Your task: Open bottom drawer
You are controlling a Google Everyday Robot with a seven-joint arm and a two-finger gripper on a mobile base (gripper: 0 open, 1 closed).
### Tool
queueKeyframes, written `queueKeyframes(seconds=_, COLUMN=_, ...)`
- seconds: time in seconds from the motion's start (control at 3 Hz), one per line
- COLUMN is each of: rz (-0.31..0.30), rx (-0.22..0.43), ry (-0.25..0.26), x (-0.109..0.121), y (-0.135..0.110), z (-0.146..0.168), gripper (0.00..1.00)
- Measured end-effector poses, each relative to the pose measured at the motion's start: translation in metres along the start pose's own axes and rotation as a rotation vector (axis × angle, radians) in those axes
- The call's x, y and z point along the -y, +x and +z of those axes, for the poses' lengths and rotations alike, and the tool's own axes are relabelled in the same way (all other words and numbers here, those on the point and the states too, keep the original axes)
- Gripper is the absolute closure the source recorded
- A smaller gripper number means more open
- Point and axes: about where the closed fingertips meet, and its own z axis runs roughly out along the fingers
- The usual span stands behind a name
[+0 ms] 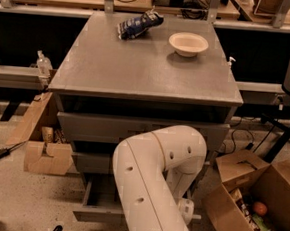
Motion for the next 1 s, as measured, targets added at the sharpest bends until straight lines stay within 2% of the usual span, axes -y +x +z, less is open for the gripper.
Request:
queueKeyframes(seconds=0.33, rz=0.0, rx=0.0, ry=0.0, x=0.0, y=0.0, z=0.0, gripper=0.04)
queueKeyframes(seconds=1.0, rz=0.0, rx=0.0, ry=0.0, x=0.0, y=0.0, z=-0.0001, gripper=0.0)
